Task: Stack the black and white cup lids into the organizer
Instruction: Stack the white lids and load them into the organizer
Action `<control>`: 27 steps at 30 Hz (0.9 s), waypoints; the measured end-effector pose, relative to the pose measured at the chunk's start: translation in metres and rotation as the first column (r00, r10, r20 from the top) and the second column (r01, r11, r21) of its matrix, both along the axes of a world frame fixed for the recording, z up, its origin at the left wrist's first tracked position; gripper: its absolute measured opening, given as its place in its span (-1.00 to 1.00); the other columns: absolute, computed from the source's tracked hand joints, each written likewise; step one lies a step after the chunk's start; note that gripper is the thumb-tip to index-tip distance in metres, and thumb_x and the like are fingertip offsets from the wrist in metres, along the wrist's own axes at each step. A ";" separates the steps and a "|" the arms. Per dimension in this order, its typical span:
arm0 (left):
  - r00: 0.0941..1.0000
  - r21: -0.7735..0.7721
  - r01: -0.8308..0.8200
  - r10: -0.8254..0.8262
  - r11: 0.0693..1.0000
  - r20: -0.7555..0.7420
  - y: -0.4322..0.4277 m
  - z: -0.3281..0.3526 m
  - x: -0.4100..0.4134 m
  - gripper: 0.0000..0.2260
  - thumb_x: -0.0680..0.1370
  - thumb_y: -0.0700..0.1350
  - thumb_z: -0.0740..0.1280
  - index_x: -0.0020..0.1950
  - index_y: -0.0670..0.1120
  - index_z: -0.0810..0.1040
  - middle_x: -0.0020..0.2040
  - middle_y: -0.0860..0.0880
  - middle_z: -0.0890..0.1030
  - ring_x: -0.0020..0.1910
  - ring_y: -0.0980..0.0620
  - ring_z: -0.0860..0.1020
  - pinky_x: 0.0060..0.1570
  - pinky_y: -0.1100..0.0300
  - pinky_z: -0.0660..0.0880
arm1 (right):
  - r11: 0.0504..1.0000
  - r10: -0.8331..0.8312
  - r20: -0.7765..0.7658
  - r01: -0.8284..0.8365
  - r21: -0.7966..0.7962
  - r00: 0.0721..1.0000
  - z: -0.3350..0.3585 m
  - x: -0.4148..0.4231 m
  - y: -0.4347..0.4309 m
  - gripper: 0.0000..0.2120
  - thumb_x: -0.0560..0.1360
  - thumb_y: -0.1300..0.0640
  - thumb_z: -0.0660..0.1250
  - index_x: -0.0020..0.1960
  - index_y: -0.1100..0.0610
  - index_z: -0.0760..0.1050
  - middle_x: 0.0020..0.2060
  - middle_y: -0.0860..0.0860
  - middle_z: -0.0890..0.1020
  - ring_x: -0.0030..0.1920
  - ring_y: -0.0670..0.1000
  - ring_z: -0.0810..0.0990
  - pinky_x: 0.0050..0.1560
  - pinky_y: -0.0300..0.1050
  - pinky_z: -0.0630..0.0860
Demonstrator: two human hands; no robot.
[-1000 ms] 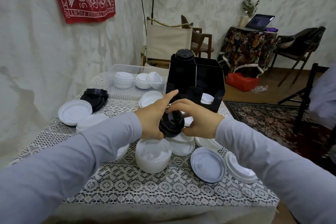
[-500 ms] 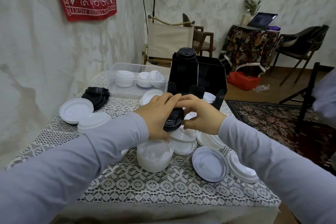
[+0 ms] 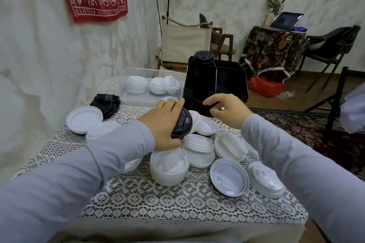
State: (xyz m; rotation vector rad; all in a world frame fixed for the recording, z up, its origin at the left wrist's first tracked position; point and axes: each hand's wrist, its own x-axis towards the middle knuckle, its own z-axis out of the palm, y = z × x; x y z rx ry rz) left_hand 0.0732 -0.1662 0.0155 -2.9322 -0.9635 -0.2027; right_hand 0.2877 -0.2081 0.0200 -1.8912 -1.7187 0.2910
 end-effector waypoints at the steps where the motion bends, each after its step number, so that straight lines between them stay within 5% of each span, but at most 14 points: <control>1: 1.000 -0.001 -0.001 0.001 1.000 0.000 -0.001 0.000 0.000 -0.12 0.41 0.10 0.35 0.53 -0.14 -0.12 0.42 -0.09 0.14 0.35 -0.11 0.17 0.34 0.07 0.22 | 0.997 -0.006 0.066 0.011 -0.080 0.998 -0.003 -0.001 0.004 -0.69 0.52 0.19 0.26 0.23 -0.02 0.51 0.18 -0.03 0.56 0.06 -0.06 0.56 0.02 -0.25 0.44; 4: 1.000 -0.011 -0.010 0.010 1.000 -0.012 -0.003 0.000 0.001 -0.11 0.42 0.10 0.34 0.53 -0.13 -0.15 0.42 -0.09 0.13 0.35 -0.13 0.16 0.35 0.04 0.23 | 0.943 0.046 0.263 0.045 -0.331 0.964 -0.014 -0.008 0.015 -0.57 0.52 0.05 0.31 0.37 0.04 0.38 0.29 0.00 0.48 0.23 0.03 0.48 0.17 -0.13 0.43; 8: 1.000 -0.023 -0.008 0.008 1.000 -0.018 -0.006 0.000 0.001 -0.11 0.42 0.09 0.34 0.53 -0.12 -0.16 0.42 -0.08 0.14 0.34 -0.12 0.17 0.33 0.04 0.25 | 0.920 -0.004 0.335 0.134 -0.369 0.942 -0.023 -0.008 0.024 -0.65 0.45 -0.01 0.37 0.16 0.15 0.55 0.12 0.04 0.60 0.09 0.07 0.58 0.04 -0.10 0.53; 16: 1.000 -0.030 -0.006 0.005 1.000 -0.026 -0.005 0.000 -0.001 -0.11 0.42 0.07 0.33 0.53 -0.12 -0.18 0.42 -0.08 0.14 0.34 -0.10 0.17 0.34 0.07 0.23 | 0.878 0.015 0.196 0.081 -0.471 0.980 -0.025 -0.005 0.021 -0.76 0.42 0.18 0.34 0.07 0.17 0.62 0.06 0.08 0.63 0.07 0.12 0.60 0.06 -0.04 0.53; 22: 0.999 -0.030 -0.004 0.003 1.000 -0.033 -0.006 0.000 0.000 -0.11 0.42 0.08 0.33 0.53 -0.11 -0.18 0.41 -0.08 0.15 0.33 -0.10 0.19 0.31 0.03 0.27 | 0.926 0.047 0.306 0.073 -0.370 0.951 -0.030 -0.001 0.019 -0.89 0.43 0.13 0.41 -0.06 -0.02 0.58 0.07 -0.03 0.58 -0.04 0.02 0.57 0.00 -0.13 0.53; 27: 0.999 -0.030 -0.004 0.003 1.000 -0.034 -0.006 0.000 -0.002 -0.10 0.43 0.09 0.33 0.53 -0.11 -0.19 0.41 -0.08 0.15 0.33 -0.10 0.18 0.33 0.07 0.24 | 0.956 0.048 0.162 0.001 -0.293 0.986 -0.018 0.007 0.014 -0.94 0.51 0.11 0.28 -0.08 0.00 0.53 -0.02 0.01 0.60 -0.15 0.03 0.55 -0.13 -0.12 0.49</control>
